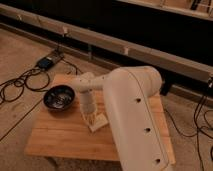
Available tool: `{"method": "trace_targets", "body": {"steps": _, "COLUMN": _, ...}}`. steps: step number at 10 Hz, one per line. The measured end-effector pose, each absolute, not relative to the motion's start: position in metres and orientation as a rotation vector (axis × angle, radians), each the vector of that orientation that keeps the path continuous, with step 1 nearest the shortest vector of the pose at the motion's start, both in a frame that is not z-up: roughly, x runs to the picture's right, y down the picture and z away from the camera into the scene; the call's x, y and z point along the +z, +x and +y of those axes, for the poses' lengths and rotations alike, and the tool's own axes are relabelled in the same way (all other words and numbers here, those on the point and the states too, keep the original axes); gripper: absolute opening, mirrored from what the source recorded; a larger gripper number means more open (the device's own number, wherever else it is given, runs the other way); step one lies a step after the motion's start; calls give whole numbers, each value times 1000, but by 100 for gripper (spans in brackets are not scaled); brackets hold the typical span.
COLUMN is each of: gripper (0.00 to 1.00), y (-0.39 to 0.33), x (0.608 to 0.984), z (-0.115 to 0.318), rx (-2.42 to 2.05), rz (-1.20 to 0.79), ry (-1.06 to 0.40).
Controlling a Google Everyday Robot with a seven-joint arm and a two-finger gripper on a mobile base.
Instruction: Wipe the white sponge on the table
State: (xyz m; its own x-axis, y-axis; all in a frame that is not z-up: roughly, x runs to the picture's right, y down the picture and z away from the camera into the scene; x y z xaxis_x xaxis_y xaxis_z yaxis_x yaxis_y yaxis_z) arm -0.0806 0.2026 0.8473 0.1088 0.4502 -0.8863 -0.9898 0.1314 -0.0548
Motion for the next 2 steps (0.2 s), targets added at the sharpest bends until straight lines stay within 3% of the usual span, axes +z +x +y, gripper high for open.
{"method": "trace_targets", "body": {"steps": 2, "gripper": 4, "y": -81, "x": 847, "z": 203, "rx": 1251, "rz": 852, "ry": -818}}
